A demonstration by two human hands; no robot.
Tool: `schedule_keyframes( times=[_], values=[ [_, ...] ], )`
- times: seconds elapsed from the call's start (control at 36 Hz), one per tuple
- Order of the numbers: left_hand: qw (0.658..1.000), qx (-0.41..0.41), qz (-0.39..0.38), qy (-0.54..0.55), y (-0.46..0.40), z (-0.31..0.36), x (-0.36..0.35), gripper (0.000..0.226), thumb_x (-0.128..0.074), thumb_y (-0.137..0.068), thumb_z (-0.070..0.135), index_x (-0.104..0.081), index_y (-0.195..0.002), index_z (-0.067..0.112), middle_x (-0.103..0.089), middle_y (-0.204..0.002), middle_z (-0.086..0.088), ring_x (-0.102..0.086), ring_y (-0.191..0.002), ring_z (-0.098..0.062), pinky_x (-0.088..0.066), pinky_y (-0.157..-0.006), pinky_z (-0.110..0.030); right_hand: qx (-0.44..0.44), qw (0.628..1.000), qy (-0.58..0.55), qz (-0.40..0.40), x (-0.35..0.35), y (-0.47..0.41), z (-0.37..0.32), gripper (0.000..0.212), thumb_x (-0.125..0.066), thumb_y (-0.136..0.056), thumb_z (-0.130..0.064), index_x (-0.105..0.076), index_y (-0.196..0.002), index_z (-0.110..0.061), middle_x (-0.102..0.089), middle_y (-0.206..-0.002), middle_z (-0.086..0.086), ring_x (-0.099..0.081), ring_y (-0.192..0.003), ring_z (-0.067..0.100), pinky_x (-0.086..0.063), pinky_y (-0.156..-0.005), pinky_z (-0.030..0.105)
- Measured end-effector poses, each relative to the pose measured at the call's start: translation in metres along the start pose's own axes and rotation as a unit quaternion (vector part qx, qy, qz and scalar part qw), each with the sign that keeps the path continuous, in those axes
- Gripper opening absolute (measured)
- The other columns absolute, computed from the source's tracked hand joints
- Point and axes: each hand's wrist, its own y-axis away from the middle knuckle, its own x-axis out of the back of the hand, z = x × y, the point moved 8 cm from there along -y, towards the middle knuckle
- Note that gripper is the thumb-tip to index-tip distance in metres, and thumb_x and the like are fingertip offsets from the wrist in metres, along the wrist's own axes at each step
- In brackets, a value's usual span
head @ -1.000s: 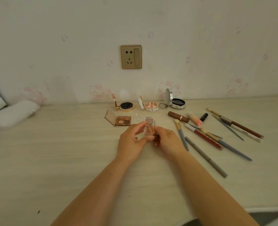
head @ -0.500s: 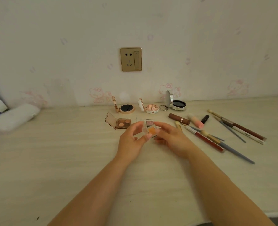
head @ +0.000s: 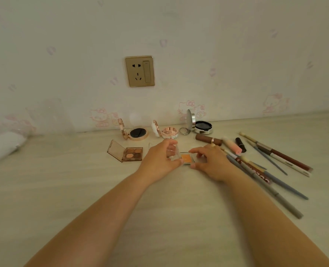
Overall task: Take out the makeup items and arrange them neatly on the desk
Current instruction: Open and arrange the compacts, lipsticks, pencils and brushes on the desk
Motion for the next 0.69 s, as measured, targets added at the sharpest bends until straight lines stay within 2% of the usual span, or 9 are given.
schedule_keyframes(
  times=[0.11, 0.19, 0.42, 0.69],
  values=[
    [0.996, -0.044, -0.012, -0.078, -0.014, 0.015, -0.005, 0.055, -0.071, -0.08, 0.031, -0.049, -0.13, 0.025, -0.057, -0.121, 0.006, -0.056, -0.111, -0.006, -0.047, -0.092, -0.025, -0.014, 1.0, 0.005, 0.023, 0.003, -0.006, 0.01, 0.045, -0.063, -0.084, -0.042, -0.052, -0.127, -0.035, -0.053, -0.11, -0.004, -0.04, -0.114, 0.02, -0.028, -0.102, 0.031],
    [0.992, -0.045, -0.013, -0.118, -0.026, 0.016, -0.007, 0.054, -0.069, -0.08, 0.037, -0.049, -0.129, 0.027, -0.057, -0.124, 0.008, -0.054, -0.11, -0.01, -0.044, -0.092, -0.027, -0.028, 0.999, 0.01, 0.035, 0.005, -0.01, 0.018, 0.046, -0.061, -0.085, -0.041, -0.05, -0.13, -0.034, -0.054, -0.112, -0.003, -0.041, -0.112, 0.02, -0.029, -0.098, 0.03],
    [0.992, 0.003, -0.023, -0.127, -0.047, -0.003, -0.015, 0.055, -0.068, -0.081, 0.041, -0.047, -0.131, 0.029, -0.057, -0.124, 0.01, -0.049, -0.118, -0.013, -0.043, -0.099, -0.037, -0.059, 0.998, 0.027, 0.021, 0.005, -0.025, 0.028, 0.047, -0.056, -0.088, -0.043, -0.046, -0.133, -0.035, -0.053, -0.119, -0.002, -0.04, -0.115, 0.022, -0.032, -0.099, 0.033],
    [0.988, 0.02, -0.009, -0.156, -0.056, -0.008, -0.012, 0.052, -0.061, -0.086, 0.04, -0.044, -0.134, 0.027, -0.056, -0.129, 0.01, -0.047, -0.124, -0.013, -0.036, -0.103, -0.035, -0.072, 0.997, 0.023, 0.002, 0.001, -0.042, 0.032, 0.048, -0.058, -0.085, -0.047, -0.049, -0.131, -0.037, -0.053, -0.118, 0.0, -0.041, -0.119, 0.023, -0.035, -0.104, 0.038]
  ],
)
